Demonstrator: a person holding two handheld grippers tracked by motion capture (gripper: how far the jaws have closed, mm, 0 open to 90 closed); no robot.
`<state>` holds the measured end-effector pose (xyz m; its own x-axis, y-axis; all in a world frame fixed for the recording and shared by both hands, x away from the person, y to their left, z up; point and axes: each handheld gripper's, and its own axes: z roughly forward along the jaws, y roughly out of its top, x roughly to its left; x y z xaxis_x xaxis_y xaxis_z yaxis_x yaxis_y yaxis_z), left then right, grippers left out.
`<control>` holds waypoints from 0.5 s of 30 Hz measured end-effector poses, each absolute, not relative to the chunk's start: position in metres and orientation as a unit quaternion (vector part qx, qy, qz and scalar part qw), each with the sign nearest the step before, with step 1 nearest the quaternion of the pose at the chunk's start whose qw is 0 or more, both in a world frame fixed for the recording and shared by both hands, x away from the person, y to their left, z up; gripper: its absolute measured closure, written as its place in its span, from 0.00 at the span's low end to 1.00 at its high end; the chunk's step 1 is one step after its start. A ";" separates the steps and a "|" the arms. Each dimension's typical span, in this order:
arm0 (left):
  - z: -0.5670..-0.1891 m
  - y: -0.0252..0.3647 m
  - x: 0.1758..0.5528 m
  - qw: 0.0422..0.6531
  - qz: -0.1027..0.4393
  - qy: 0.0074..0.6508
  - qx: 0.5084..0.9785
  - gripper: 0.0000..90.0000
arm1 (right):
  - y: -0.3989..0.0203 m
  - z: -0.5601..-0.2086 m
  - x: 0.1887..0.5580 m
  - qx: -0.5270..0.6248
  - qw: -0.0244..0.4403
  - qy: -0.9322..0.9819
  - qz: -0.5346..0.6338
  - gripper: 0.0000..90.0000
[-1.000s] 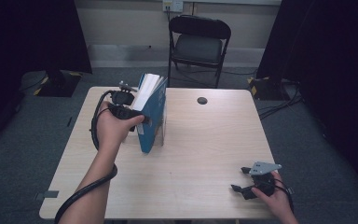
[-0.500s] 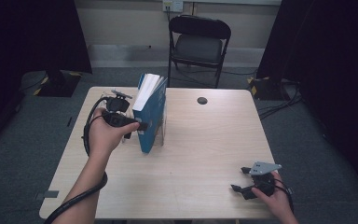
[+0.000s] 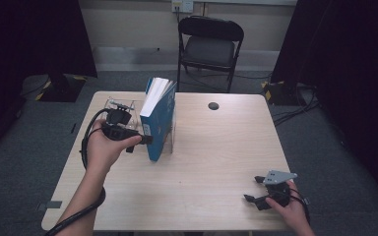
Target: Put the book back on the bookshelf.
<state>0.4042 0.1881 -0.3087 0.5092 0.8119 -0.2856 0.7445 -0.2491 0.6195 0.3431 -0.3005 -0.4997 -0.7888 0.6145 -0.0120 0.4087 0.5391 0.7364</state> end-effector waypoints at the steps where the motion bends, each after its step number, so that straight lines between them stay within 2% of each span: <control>1: -0.310 0.189 0.404 0.364 0.046 0.492 0.789 0.36 | -0.300 -0.500 0.343 0.295 0.136 0.867 0.379 0.17; 15: -0.326 0.194 0.393 0.377 0.032 0.493 0.784 0.31 | -0.301 -0.500 0.343 0.295 0.136 0.867 0.379 0.17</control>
